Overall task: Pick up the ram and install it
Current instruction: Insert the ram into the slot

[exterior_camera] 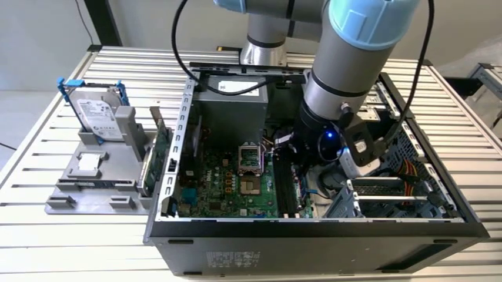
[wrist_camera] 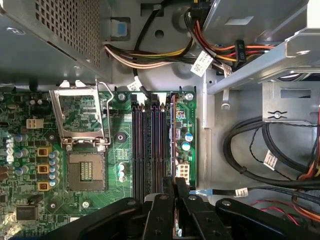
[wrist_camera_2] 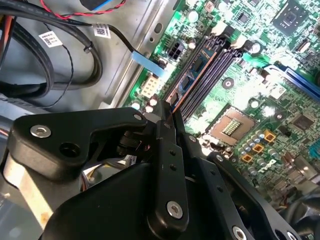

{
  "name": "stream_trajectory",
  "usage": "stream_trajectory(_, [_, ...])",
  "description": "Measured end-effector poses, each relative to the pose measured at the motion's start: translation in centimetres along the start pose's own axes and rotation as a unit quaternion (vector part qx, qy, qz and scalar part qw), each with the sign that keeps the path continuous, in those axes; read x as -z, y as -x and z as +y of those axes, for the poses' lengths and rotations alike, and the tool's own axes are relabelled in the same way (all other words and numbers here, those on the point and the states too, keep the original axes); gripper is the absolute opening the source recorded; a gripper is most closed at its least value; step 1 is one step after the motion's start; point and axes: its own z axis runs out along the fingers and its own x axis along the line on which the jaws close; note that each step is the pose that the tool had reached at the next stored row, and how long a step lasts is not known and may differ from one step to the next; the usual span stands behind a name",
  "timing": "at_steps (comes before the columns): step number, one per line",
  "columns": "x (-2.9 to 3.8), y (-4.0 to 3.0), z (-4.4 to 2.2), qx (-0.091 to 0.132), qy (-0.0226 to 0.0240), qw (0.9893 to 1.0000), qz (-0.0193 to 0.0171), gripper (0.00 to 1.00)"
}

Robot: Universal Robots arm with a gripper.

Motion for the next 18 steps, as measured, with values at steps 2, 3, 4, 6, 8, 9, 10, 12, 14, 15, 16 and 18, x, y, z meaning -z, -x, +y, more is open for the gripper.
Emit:
stream_trajectory(2, [-0.11,0.01,-0.02,0.001,-0.0001,1.0,0.0001,0.0])
stream_trajectory(3, [-0.14,0.01,-0.05,0.002,-0.0001,1.0,0.0001,0.0])
stream_trajectory(4, [-0.16,0.01,-0.09,0.003,0.0,1.0,0.0001,0.0])
stream_trajectory(6, [-0.25,0.01,-0.15,0.005,0.0001,1.0,0.0002,0.0])
stream_trajectory(8, [-0.32,0.01,-0.21,0.006,0.0,1.0,0.0002,0.0])
stream_trajectory(9, [-0.38,0.01,-0.24,0.007,0.0,1.0,0.0003,0.0])
stream_trajectory(10, [-0.45,0.01,-0.27,0.008,0.0,1.0,0.0003,0.0])
stream_trajectory(12, [-0.63,0.01,-0.28,0.01,0.0,0.9999,0.0003,0.0])
stream_trajectory(14, [-0.8,0.01,-0.3,0.013,0.0,0.9999,0.0004,0.0])
stream_trajectory(15, [-0.89,0.01,-0.31,0.014,0.0,0.9999,0.0005,0.0])
stream_trajectory(16, [-0.96,0.02,-0.32,0.015,0.0,0.9999,0.0005,0.0])
stream_trajectory(18, [-1.06,0.02,-0.35,0.018,0.0,0.9998,0.0006,0.0])
